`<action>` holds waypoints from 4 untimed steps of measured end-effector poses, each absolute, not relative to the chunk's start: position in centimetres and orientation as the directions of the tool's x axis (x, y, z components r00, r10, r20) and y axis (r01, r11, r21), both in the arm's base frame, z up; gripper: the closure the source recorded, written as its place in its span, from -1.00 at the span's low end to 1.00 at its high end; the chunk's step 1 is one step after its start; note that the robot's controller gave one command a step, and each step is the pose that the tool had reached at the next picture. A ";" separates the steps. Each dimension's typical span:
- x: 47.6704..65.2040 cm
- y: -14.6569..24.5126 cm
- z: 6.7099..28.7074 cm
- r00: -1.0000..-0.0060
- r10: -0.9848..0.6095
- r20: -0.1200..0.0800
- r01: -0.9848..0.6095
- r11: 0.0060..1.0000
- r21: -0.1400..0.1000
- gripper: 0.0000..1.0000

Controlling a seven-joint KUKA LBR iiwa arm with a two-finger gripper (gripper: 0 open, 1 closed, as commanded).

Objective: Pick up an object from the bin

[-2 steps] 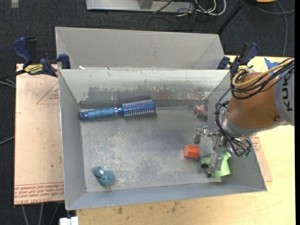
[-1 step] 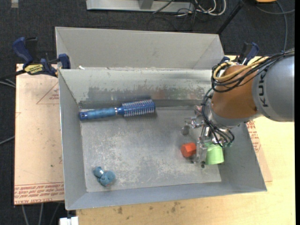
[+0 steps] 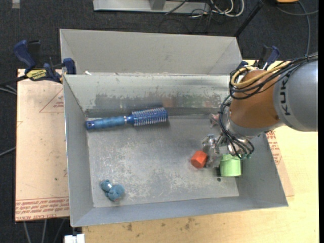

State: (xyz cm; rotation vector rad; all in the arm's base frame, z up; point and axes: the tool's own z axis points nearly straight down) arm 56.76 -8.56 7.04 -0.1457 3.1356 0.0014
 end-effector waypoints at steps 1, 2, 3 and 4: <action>56.8 -8.5 7.0 -0.996 -0.092 -0.003 -0.092 0.996 0.001 -1.00; 60.7 -6.5 7.0 -0.875 -0.484 -0.005 -0.484 0.875 0.000 -1.00; 55.3 -5.9 7.0 -0.678 -0.735 -0.001 -0.735 0.678 0.002 -1.00; 55.3 -5.9 7.1 -0.679 -0.734 -0.002 -0.734 0.679 0.001 1.00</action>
Offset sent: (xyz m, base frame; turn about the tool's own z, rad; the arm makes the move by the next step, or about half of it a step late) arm 0.0000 0.0000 0.0000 0.0000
